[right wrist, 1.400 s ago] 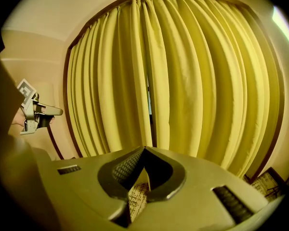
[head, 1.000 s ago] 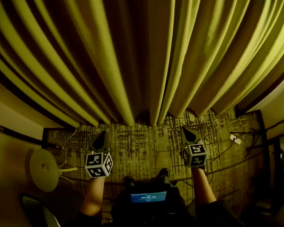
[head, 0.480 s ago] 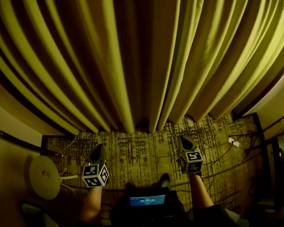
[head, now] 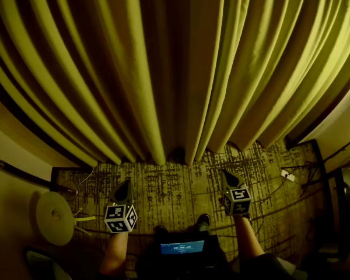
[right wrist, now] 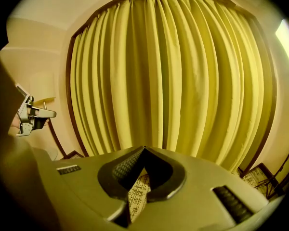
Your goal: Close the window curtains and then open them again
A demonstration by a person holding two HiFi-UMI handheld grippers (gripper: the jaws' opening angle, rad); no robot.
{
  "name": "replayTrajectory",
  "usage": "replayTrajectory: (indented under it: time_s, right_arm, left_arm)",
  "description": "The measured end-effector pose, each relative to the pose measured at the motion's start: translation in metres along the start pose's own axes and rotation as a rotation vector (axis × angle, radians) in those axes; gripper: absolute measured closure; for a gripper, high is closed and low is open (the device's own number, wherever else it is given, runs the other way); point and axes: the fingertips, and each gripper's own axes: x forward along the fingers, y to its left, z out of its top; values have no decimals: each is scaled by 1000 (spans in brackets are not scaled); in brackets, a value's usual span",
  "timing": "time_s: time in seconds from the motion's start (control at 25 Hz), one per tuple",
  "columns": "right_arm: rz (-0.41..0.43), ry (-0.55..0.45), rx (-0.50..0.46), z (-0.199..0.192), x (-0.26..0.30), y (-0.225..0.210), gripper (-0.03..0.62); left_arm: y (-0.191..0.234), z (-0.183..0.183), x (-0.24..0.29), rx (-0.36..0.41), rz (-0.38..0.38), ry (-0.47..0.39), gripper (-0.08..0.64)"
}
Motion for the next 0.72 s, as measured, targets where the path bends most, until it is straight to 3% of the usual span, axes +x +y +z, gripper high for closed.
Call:
replayTrajectory:
  time_s: [0.72]
  right_arm:
    - [31,19,-4,-13,1,-26,578]
  left_arm:
    - [-30,-7,16,-10,6,29,554]
